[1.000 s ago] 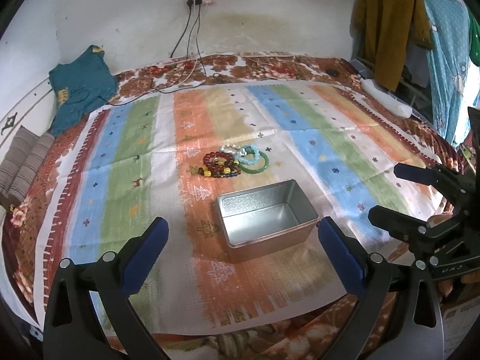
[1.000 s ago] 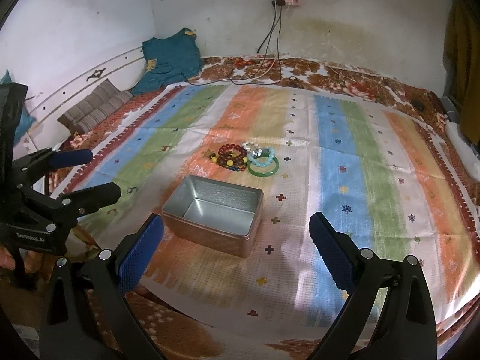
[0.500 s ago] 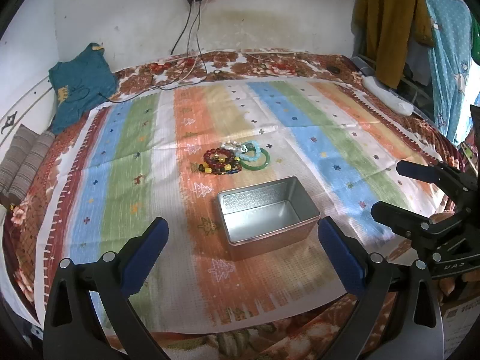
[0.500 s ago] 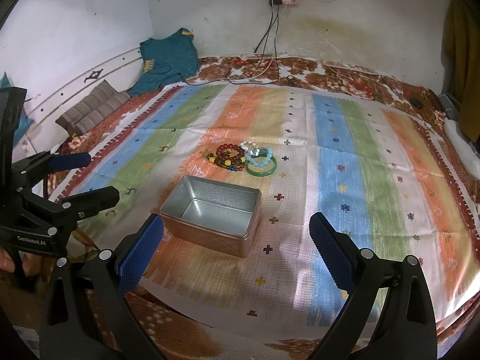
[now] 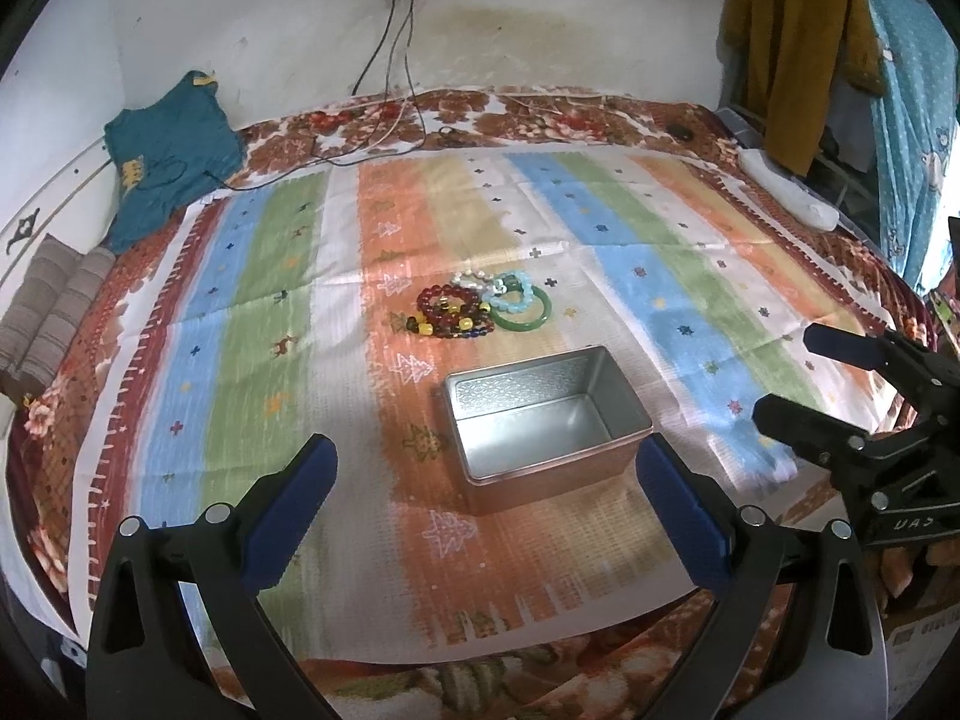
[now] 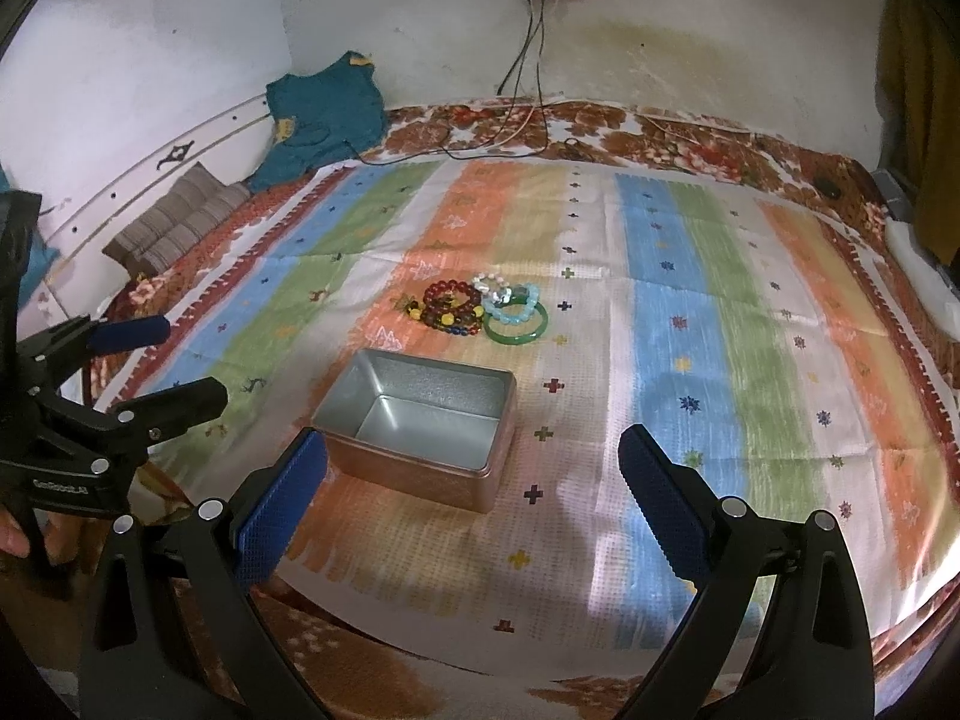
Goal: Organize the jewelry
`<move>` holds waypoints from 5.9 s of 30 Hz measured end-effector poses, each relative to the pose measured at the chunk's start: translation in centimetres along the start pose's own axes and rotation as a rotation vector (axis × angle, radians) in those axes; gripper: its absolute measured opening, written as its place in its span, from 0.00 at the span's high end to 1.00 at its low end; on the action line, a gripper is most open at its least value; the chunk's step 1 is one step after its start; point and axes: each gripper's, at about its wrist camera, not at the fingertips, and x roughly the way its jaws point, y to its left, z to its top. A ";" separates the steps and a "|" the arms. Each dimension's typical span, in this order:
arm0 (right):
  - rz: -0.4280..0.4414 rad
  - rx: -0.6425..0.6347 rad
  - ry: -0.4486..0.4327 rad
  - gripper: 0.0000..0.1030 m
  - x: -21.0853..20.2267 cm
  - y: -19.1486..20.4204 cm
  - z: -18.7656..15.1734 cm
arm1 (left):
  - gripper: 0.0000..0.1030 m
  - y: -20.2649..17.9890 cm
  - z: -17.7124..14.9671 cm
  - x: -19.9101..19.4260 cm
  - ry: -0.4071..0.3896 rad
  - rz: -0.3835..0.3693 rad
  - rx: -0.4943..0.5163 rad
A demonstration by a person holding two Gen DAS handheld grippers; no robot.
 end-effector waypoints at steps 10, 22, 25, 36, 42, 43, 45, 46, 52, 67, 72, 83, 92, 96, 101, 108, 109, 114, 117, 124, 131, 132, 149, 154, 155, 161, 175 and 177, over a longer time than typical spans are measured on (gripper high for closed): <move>0.003 0.040 0.016 0.04 1.0 -0.7 0.6 | 0.05 0.9 0.8 0.5 0.017 0.030 -0.040; 0.002 0.043 0.061 0.04 3.0 -1.3 1.8 | 0.05 1.9 2.4 2.3 0.030 0.017 -0.092; -0.023 0.026 0.063 0.04 3.5 -1.4 2.5 | 0.05 2.1 2.9 3.0 0.025 0.017 -0.086; -0.047 0.018 0.075 0.04 5.5 -2.3 4.8 | 0.05 2.7 5.3 5.7 0.053 0.115 -0.011; -0.030 0.015 0.065 0.04 6.4 -2.3 6.1 | 0.05 3.3 5.9 7.4 0.112 0.140 -0.023; -0.034 0.010 0.065 0.04 6.6 -2.2 6.4 | 0.05 3.4 6.0 7.7 0.118 0.145 -0.021; -0.034 0.008 0.070 0.04 7.0 -2.2 6.7 | 0.05 3.6 6.3 8.1 0.123 0.144 -0.020; -0.033 0.008 0.076 0.04 7.4 -2.3 6.9 | 0.05 3.6 6.3 8.2 0.122 0.148 -0.019; -0.025 0.018 0.093 0.04 8.8 -2.6 7.9 | 0.05 3.8 7.1 9.3 0.136 0.149 -0.008; -0.020 0.026 0.132 0.04 12.1 -3.1 9.9 | 0.06 4.5 8.5 12.6 0.192 0.145 -0.007; -0.013 0.027 0.141 0.04 12.9 -3.3 10.5 | 0.06 4.8 9.1 13.7 0.206 0.150 0.001; 0.005 0.035 0.184 0.04 15.6 -3.8 11.7 | 0.06 5.9 10.2 16.4 0.247 0.140 -0.017; -0.010 0.025 0.221 0.04 18.1 -4.2 12.3 | 0.06 6.8 11.0 18.7 0.276 0.134 -0.021; -0.020 0.022 0.237 0.04 19.4 -4.4 12.6 | 0.07 7.2 11.4 19.7 0.282 0.133 -0.025; -0.022 0.014 0.259 0.04 20.8 -4.4 12.7 | 0.08 7.5 11.4 21.2 0.304 0.137 -0.009; -0.034 0.023 0.279 0.04 22.7 -4.9 12.9 | 0.10 7.9 11.4 23.1 0.330 0.127 -0.004; -0.035 0.025 0.282 0.04 23.0 -4.9 13.0 | 0.10 7.9 11.4 23.4 0.332 0.129 0.000; -0.040 0.025 0.298 0.04 24.3 -5.1 13.2 | 0.10 7.7 11.6 24.7 0.345 0.127 0.017; -0.037 0.026 0.311 0.04 25.3 -5.1 13.3 | 0.11 8.1 11.8 25.4 0.348 0.119 0.012; -0.050 -0.008 0.340 0.04 27.5 -4.6 13.3 | 0.11 8.7 12.1 26.9 0.334 0.113 0.018; -0.048 0.002 0.361 0.04 29.5 -5.0 13.7 | 0.15 9.1 12.2 28.4 0.350 0.109 0.015; -0.050 0.002 0.364 0.04 29.8 -5.2 13.8 | 0.15 9.1 12.2 28.6 0.350 0.109 0.019; -0.069 -0.032 0.389 0.05 33.3 -4.6 14.9 | 0.18 9.8 12.5 30.9 0.376 0.105 0.022; -0.062 -0.044 0.399 0.05 34.1 -4.0 15.0 | 0.18 9.6 12.7 31.5 0.391 0.068 0.017; -0.061 -0.044 0.400 0.05 34.2 -4.0 15.0 | 0.18 9.5 12.6 31.6 0.393 0.065 0.024; -0.055 -0.035 0.422 0.15 35.3 -4.2 14.8 | 0.16 9.4 12.4 32.4 0.415 0.077 0.030; -0.099 -0.078 0.436 0.61 36.0 -4.5 14.3 | 0.65 10.5 12.3 33.0 0.425 0.120 0.003; -0.091 -0.079 0.436 0.79 35.9 -4.5 14.4 | 0.87 10.9 12.5 32.9 0.426 0.122 -0.010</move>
